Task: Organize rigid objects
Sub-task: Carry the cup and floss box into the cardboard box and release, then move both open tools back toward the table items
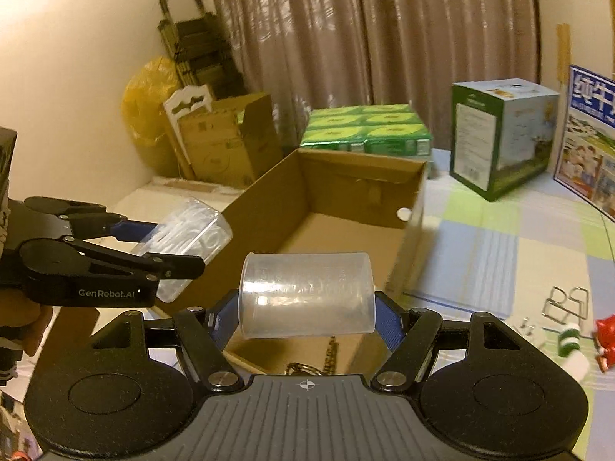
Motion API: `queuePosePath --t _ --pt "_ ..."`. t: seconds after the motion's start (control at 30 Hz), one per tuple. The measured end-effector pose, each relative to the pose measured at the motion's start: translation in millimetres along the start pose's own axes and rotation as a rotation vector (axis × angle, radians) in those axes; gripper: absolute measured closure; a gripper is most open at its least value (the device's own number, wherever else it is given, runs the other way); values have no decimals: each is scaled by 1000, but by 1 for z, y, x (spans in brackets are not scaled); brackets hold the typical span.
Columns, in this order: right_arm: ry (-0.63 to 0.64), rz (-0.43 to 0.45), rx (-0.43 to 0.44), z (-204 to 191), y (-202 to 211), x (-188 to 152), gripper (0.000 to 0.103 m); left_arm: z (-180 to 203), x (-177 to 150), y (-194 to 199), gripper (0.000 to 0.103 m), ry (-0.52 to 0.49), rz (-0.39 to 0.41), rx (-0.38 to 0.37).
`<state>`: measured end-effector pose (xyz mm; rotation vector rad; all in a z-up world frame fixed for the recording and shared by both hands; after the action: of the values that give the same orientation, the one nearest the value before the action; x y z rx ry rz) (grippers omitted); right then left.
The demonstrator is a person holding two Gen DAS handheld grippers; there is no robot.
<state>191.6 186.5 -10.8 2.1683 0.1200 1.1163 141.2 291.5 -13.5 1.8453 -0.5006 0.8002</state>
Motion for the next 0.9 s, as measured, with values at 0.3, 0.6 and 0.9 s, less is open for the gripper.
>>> queuePosePath --t 0.3,0.6,0.9 --pt "-13 -30 -29 11 -21 -8 34 6 -9 -19 52 -7 -12 -34" --pt "-31 -29 -35 12 -20 -13 34 -6 -6 -16 45 39 9 -10" --pt "-51 -19 -13 10 -21 -12 34 -19 -6 -7 45 79 22 10"
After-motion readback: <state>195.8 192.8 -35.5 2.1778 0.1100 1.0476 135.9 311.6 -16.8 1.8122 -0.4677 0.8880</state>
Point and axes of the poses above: each gripper's, at about its wrist camera, not at the fingertips, and y roughly against the way its jaws point, z to its right, x to its top, the point moved 10 cm from there along -y, roughly the way its jaws point, and after that the axes turned 14 degrees about x, right-handed, at the moved point
